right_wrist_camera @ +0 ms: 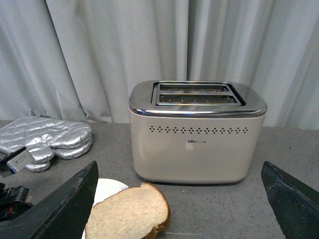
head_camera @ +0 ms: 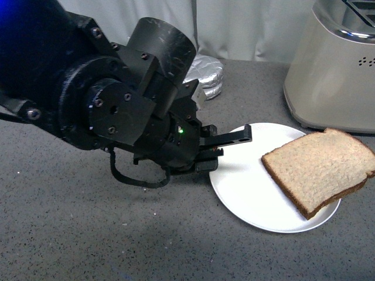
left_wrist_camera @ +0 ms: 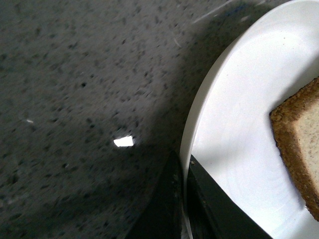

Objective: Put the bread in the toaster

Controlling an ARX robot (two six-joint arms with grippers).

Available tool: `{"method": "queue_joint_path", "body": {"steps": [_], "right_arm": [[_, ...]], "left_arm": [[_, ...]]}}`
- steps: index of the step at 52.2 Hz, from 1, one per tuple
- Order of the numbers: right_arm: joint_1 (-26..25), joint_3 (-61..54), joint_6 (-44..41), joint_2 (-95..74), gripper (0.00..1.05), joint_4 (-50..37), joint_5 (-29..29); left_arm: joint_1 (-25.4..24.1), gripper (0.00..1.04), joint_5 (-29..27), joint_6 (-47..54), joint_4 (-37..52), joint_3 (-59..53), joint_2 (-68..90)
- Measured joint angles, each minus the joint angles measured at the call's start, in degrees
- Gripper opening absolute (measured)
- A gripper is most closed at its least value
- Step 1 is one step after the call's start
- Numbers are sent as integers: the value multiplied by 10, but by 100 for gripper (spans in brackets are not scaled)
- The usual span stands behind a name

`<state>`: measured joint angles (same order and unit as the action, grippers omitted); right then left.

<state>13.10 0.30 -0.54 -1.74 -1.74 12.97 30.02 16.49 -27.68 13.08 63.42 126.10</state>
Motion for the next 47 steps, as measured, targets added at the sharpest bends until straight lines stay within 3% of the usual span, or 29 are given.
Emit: {"method": "queue_joint_path", "body": {"steps": [16,34,47], "right_arm": [[0,0,0,0,95,0,0],[0,0,0,0,95,0,0],[0,0,0,0,95,0,0]], "left_arm": [[28,6,-3,-23,-12,53,21],[20,55,0,-40,11,-1,-19],[-66,92,35,-32,51,-132,-151]]}}
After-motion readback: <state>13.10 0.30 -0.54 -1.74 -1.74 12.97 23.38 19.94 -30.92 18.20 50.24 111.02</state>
